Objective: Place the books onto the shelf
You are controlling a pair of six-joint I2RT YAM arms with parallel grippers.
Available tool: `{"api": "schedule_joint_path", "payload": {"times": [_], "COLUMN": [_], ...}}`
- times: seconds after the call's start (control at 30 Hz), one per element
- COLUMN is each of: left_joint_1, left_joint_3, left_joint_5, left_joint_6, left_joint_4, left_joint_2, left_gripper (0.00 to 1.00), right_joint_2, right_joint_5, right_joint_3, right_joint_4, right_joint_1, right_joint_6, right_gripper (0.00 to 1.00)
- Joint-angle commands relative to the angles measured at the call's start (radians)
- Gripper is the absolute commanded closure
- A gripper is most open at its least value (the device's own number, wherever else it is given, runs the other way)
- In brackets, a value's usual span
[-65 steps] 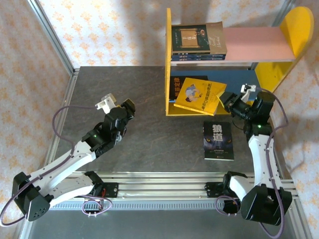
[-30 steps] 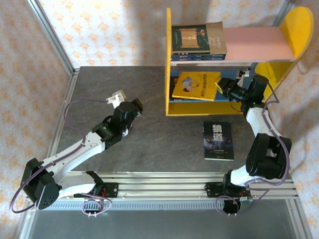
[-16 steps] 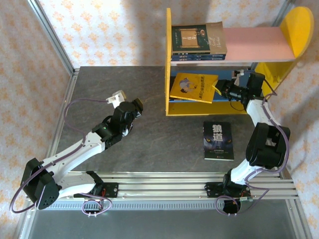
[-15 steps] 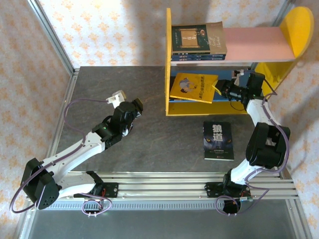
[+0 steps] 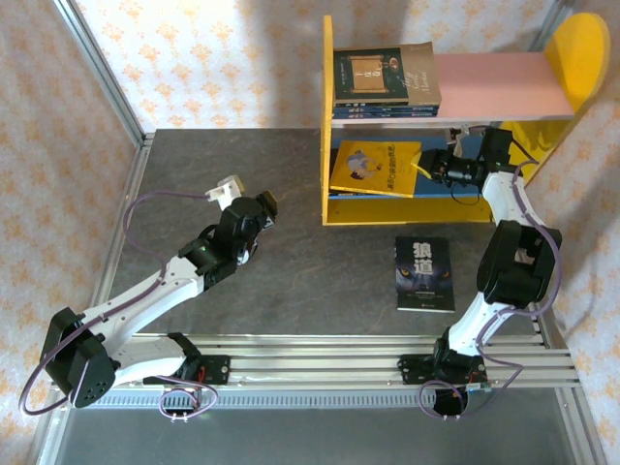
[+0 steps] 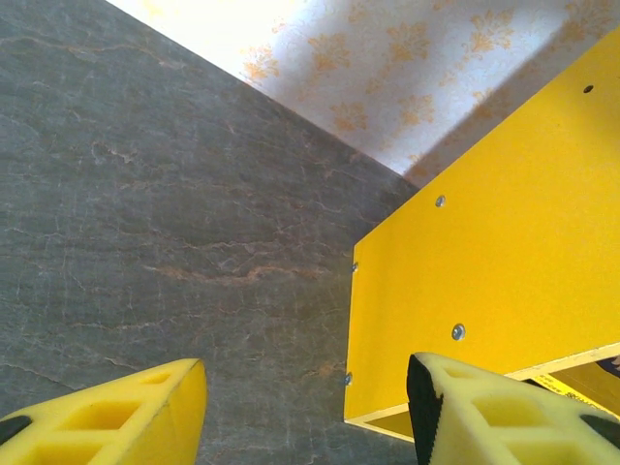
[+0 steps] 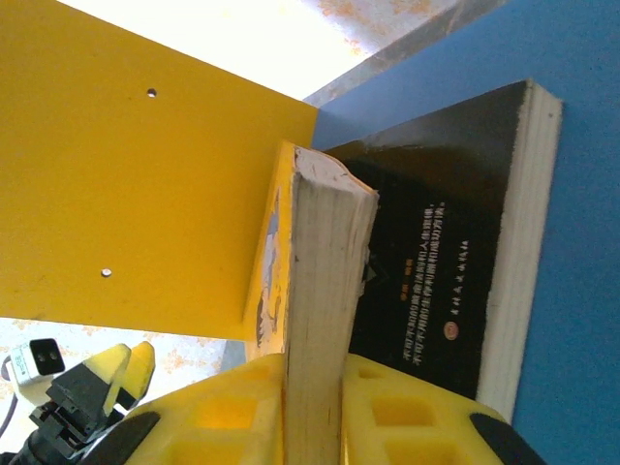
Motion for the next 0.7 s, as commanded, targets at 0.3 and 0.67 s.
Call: {"api": "schedule_joint_path", "payload": {"times": [0.3,0.67], "left_joint_1": [0.007,0.007], "left_joint_3": [0.026,0.025], "left_joint_5": [-0.001,-0.001], "left_joint_6": [-0.007,-0.010], "left_joint_4": [0.026,0.025], "left_joint_2": [0.003,0.005], "left_gripper": [0.44,0.44], "right_joint_2": [0.062,0.100], "right_joint_5": [0.054,0.136], "right_joint_3": [0.074,0.097], "right_joint_4": [-0.005,0.039], "right_joint_1": [-0.012,0.017], "right_joint_6": [0.006,0.086], "right_gripper": [0.76,0.73]}}
